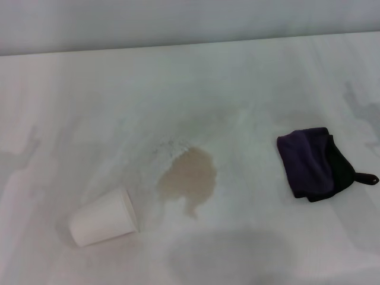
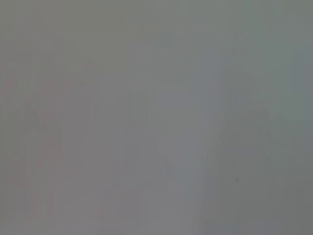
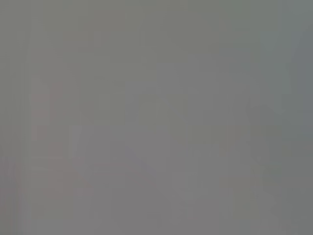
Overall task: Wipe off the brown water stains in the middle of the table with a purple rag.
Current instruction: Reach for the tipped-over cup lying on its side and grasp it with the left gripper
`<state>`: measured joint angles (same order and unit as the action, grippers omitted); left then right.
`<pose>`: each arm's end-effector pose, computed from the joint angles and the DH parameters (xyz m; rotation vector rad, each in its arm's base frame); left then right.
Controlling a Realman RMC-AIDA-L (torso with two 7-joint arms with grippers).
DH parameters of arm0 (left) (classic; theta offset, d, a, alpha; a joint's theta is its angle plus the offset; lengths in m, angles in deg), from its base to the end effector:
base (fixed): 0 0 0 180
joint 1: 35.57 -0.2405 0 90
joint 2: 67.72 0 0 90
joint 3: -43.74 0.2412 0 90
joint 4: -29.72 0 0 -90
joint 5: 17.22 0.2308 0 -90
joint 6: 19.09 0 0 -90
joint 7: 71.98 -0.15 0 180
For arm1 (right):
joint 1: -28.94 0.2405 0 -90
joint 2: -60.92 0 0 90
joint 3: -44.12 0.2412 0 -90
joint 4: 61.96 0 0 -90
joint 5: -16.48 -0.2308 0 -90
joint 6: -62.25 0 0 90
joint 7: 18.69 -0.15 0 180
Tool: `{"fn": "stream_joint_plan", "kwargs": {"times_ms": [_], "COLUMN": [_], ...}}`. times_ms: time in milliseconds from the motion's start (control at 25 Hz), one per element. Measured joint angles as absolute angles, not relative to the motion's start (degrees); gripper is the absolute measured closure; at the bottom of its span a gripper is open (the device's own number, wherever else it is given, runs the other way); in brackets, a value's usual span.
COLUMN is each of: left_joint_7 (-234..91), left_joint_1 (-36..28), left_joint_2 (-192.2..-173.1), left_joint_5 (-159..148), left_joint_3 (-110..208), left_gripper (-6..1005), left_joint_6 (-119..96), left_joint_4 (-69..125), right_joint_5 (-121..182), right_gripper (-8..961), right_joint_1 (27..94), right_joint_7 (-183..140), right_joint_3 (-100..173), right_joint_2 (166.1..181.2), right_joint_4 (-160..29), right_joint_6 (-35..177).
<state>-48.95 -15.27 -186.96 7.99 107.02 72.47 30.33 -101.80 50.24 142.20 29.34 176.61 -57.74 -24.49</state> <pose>-0.3342 0.2811 0.0137 -1.5648 -0.4498 -0.9991 0.3632 0.2930 0.0462 -1.3771 0.4919 0.8738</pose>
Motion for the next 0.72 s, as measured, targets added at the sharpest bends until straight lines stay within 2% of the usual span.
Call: {"fn": "stream_joint_plan", "kwargs": {"times_ms": [720], "left_joint_7": [-46.5], "left_joint_1": [-14.4], "left_joint_2": [-186.63], "left_joint_5": [11.6], "left_joint_3": [107.6], "left_gripper": [106], "left_joint_6": [67.6], "left_joint_4": [29.5], "right_joint_5": [-101.2], "right_gripper": [82], "right_joint_1": [50.0], "right_joint_7": [141.9], "right_joint_3": [28.7], "right_joint_2": [176.58], "right_joint_4": [-56.9], "right_joint_6": [-23.3]}}
